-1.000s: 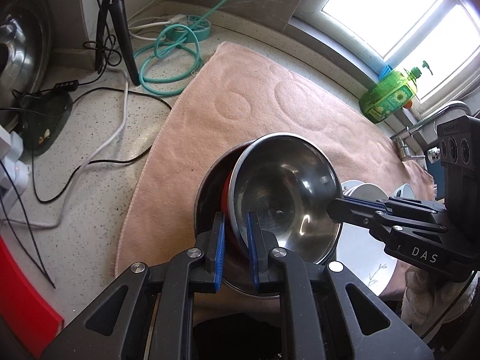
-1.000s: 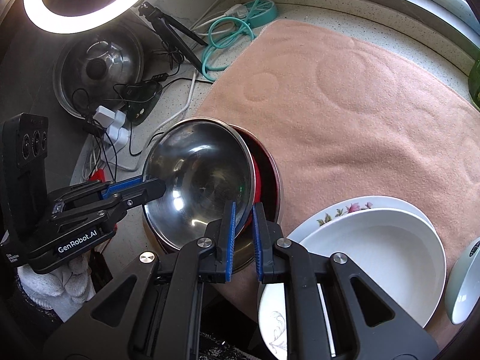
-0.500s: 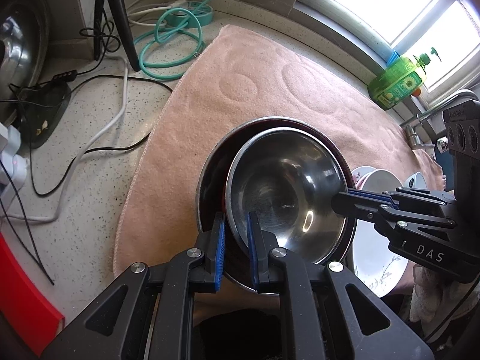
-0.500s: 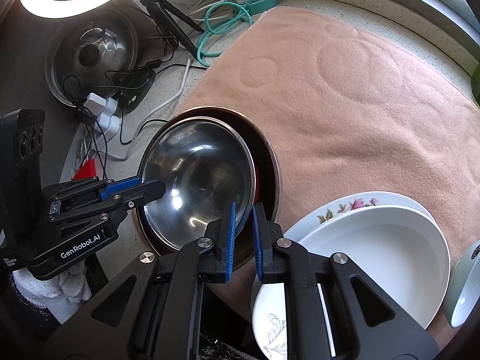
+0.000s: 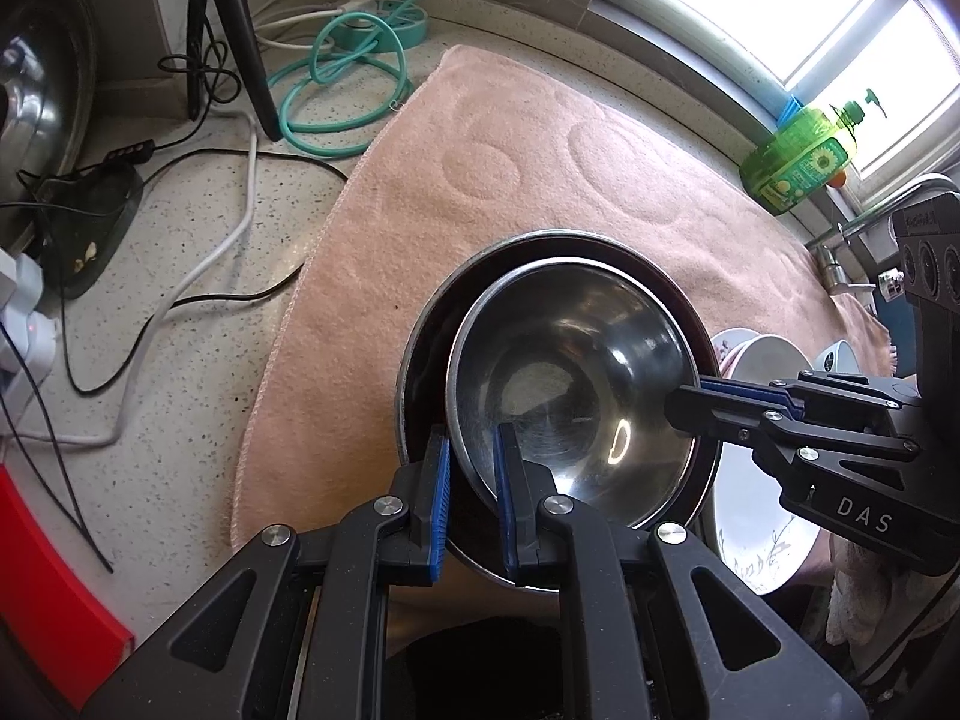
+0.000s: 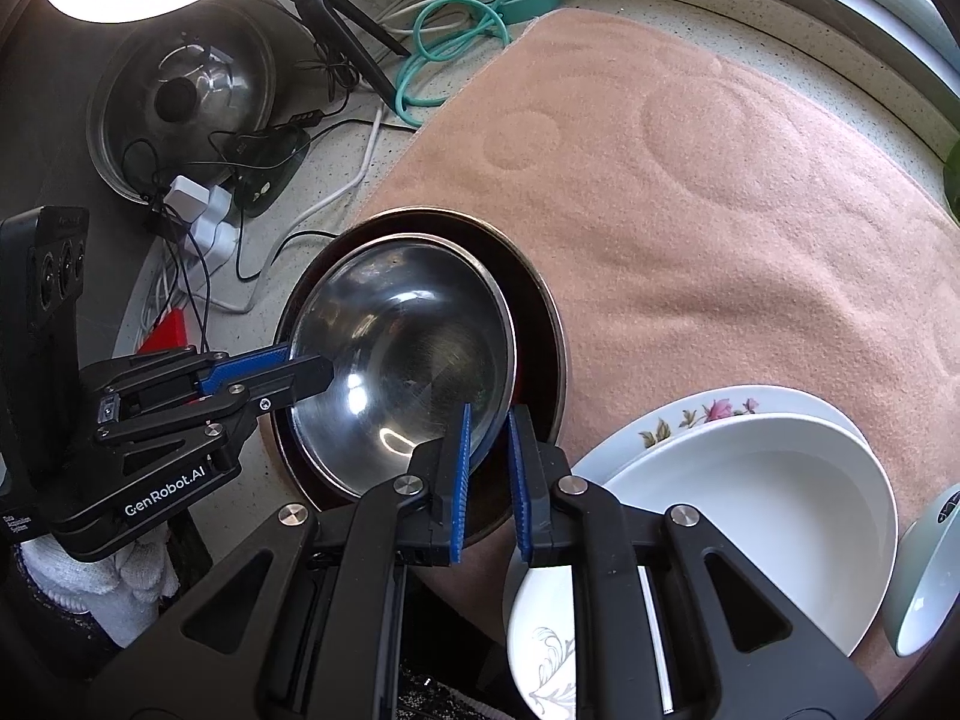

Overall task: Organize plates and bowls
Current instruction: 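Open the left gripper to release the red bowl inside the steel bowl, then move the left gripper to the rim of the pale blue bowl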

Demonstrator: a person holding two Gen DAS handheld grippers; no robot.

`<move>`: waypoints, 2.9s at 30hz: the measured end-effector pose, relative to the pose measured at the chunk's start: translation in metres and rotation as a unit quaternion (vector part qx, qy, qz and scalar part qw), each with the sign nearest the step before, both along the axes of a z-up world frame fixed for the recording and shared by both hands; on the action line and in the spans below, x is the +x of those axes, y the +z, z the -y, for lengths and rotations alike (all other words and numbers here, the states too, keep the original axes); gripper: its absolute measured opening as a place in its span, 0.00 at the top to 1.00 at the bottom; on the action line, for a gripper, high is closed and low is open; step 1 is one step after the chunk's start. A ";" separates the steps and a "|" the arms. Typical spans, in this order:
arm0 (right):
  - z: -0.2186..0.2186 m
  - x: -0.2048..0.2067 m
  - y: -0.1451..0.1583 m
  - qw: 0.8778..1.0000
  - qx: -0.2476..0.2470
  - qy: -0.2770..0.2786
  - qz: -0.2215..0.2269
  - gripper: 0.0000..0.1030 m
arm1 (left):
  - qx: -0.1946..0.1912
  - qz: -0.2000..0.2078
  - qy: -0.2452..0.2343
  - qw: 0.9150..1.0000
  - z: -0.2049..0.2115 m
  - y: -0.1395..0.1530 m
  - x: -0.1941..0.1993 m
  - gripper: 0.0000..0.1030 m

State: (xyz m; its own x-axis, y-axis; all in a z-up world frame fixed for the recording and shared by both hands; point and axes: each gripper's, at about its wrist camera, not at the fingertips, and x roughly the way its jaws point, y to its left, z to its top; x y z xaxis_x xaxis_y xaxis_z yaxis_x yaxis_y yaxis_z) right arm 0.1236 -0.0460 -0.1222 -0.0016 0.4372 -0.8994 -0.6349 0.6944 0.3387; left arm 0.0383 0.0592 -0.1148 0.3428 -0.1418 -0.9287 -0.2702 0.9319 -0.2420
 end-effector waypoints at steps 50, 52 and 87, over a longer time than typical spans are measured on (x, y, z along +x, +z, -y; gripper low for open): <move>0.120 -0.003 0.100 0.967 -0.003 -0.146 0.210 0.20 | 0.042 0.097 -0.063 0.992 0.058 0.064 0.040 0.39; 0.137 0.001 0.100 0.964 -0.002 -0.164 0.209 0.20 | 0.045 0.102 -0.072 0.991 0.069 0.067 0.044 0.39; 0.364 0.024 0.047 0.927 -0.018 -0.347 0.144 0.20 | 0.069 0.093 -0.232 0.966 0.267 0.045 0.095 0.38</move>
State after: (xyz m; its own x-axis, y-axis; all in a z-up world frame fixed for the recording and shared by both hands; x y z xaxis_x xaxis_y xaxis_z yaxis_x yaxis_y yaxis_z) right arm 0.1479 -0.4100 -0.0749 0.5104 0.2130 -0.8331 -0.0925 0.9768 0.1931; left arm 0.1333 -0.2083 -0.0702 0.4358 -0.1988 -0.8778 0.2197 0.9693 -0.1104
